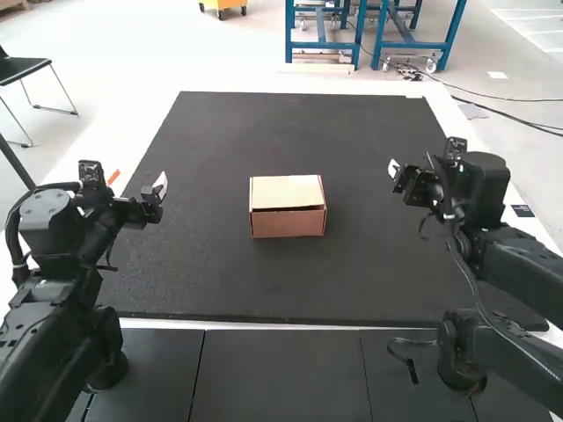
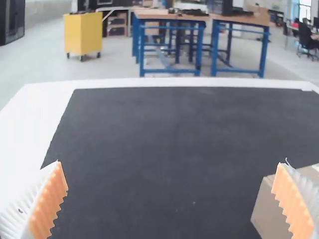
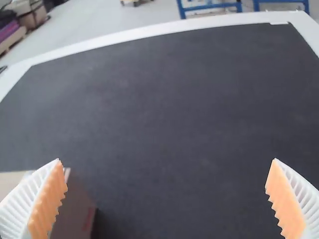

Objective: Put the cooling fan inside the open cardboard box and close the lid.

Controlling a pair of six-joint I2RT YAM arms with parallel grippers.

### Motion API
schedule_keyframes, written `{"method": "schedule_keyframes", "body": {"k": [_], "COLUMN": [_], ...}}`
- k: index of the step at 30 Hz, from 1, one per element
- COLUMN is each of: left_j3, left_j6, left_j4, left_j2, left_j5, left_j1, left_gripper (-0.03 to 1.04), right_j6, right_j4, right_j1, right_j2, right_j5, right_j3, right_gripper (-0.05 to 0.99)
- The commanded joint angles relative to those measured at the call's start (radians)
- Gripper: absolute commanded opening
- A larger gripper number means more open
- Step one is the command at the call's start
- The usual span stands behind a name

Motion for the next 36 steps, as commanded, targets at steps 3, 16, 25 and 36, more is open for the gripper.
{"method": "schedule_keyframes", "body": {"k": [3, 16, 25, 36], "left_j3": [-0.053, -0.089, -0.09, -0.089], "left_j6": [-0.022, 0.085, 0.294, 0.22], "left_j4": [-0.004, -0.234, -0.291, -0.248], "left_j2": [-0.111, -0.31, -0.31, -0.31], "left_j5": [0.126, 0.117, 0.109, 0.056], "left_j1": [0.047, 0.053, 0.053, 0.057], "left_gripper": [0.96, 0.96, 0.96, 0.96], "right_j6": [-0.044, -0.053, -0.151, -0.174], "right_j4": [0.04, -0.054, -0.329, -0.439], "right_j1": [-0.039, -0.125, -0.271, -0.433], "right_j2": [-0.098, -0.529, -0.774, -0.776], "right_j5": [-0.012, -0.101, -0.24, -0.263], "right_j3": [-0.104, -0.257, -0.256, -0.256], "right_gripper": [0.91, 0.91, 0.91, 0.91]}}
